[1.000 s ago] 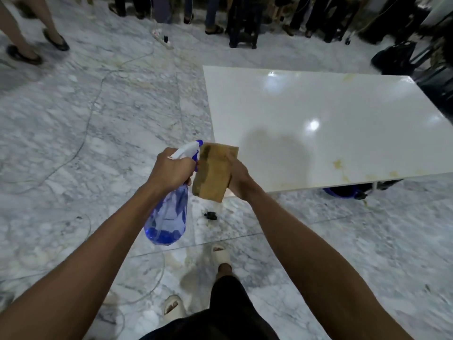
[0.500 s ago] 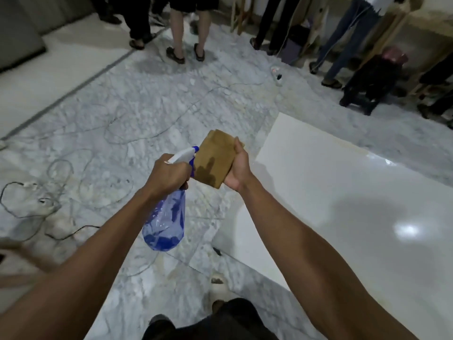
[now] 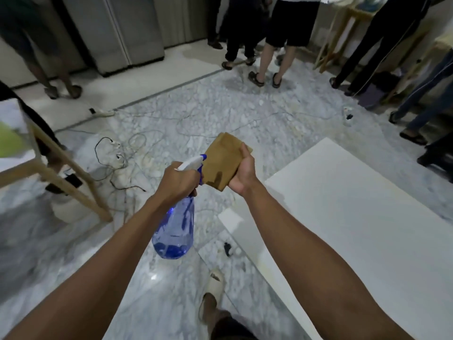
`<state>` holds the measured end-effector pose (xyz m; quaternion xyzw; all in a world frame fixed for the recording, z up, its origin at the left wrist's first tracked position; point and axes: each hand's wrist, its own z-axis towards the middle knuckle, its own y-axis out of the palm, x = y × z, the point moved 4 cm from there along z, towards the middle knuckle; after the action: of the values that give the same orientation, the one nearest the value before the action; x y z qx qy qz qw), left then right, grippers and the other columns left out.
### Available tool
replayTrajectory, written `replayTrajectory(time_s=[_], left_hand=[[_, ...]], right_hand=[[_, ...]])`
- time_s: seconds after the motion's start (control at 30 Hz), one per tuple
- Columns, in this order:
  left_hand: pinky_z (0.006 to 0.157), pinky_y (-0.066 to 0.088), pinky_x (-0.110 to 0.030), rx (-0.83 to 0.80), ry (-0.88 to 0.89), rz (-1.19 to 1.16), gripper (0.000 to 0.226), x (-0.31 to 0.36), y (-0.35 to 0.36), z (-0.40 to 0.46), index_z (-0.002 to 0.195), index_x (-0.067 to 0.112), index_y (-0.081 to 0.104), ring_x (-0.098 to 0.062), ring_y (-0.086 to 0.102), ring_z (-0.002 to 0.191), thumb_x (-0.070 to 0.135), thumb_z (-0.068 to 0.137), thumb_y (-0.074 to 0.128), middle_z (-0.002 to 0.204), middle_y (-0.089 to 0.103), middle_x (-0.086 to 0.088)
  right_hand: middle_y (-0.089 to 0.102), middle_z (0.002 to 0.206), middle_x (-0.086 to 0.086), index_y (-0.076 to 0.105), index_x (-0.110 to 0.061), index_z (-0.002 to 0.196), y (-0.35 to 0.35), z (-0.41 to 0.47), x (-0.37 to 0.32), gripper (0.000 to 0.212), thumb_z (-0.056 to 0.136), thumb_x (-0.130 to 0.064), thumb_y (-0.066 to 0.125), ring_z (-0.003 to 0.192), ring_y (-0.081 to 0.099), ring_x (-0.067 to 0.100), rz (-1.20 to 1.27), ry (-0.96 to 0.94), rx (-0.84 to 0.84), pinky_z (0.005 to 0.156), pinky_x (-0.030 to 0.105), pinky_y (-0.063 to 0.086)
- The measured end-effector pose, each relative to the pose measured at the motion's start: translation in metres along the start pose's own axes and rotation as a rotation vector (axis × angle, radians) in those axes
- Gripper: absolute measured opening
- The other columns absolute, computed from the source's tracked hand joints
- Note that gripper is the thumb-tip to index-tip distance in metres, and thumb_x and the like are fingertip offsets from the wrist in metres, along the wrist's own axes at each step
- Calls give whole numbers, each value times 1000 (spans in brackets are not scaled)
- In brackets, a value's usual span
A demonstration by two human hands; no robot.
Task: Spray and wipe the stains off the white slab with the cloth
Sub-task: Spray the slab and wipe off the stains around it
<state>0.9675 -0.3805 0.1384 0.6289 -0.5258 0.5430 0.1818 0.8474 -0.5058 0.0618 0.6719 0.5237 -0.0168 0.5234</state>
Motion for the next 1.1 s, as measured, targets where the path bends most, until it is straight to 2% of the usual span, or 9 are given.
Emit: replayTrajectory(time_s=[0.17,0.27,0.37,0.5,0.6,0.7,0.87,1.0,1.1], left_hand=[[43,42,-23,57,-18,-37,36,-30,7,-85,82,24,71,-13,49,37,-2,80,48,79,68,-26],[45,44,-24,64,-72,-58,33,-49,15,-119,90,15,73,-14,50,38,0,76,47,83,71,-26],[48,43,-26,80,-127,-63,21,-61,30,-142,75,1,71,-16,50,38,8,73,51,65,66,-20],[43,41,-21,127,-160,-101,21,-74,55,-156,82,-1,71,-15,49,37,1,83,51,68,65,-17],[47,43,-25,145,-207,-116,29,-82,78,-160,96,16,73,-18,51,44,1,83,52,65,62,-14],[48,42,-28,130,-251,-147,13,-83,102,-163,88,11,65,-20,50,46,10,78,56,65,58,-16],[54,47,-29,168,-267,-177,35,-87,133,-158,91,12,69,-15,56,40,22,62,51,74,68,-14],[56,46,-29,269,-275,-248,39,-94,138,-149,95,13,71,-14,55,39,27,64,53,78,68,-12],[49,45,-24,316,-279,-219,40,-98,133,-146,89,2,71,-12,55,38,24,62,51,82,70,-17]], right_hand=[[71,118,16,66,-11,124,-20,-67,32,59,98,-59,43,108,66,33,-75,79,-32,97,47,52],[73,111,14,68,-12,116,-30,-98,44,55,97,-58,45,100,69,31,-92,120,-33,90,45,54],[72,115,15,66,-12,120,-45,-116,52,56,98,-58,44,103,68,32,-103,154,-21,90,45,54],[72,115,16,66,-11,119,-68,-132,53,57,100,-58,41,104,67,33,-107,211,-28,92,46,53],[73,112,16,66,-11,119,-88,-136,47,57,100,-58,40,103,67,33,-145,230,-20,92,46,53],[74,111,14,66,-12,119,-110,-138,37,57,100,-58,40,101,68,31,-203,251,-3,92,45,53],[72,115,13,67,-13,118,-168,-133,19,52,101,-55,41,100,68,29,-315,301,72,88,42,55],[66,125,12,63,-12,125,-199,-109,1,55,102,-56,40,104,65,27,-777,277,124,93,42,53],[62,125,4,54,-15,138,-180,-80,-14,58,104,-56,31,118,59,26,-1312,-28,95,94,35,45]])
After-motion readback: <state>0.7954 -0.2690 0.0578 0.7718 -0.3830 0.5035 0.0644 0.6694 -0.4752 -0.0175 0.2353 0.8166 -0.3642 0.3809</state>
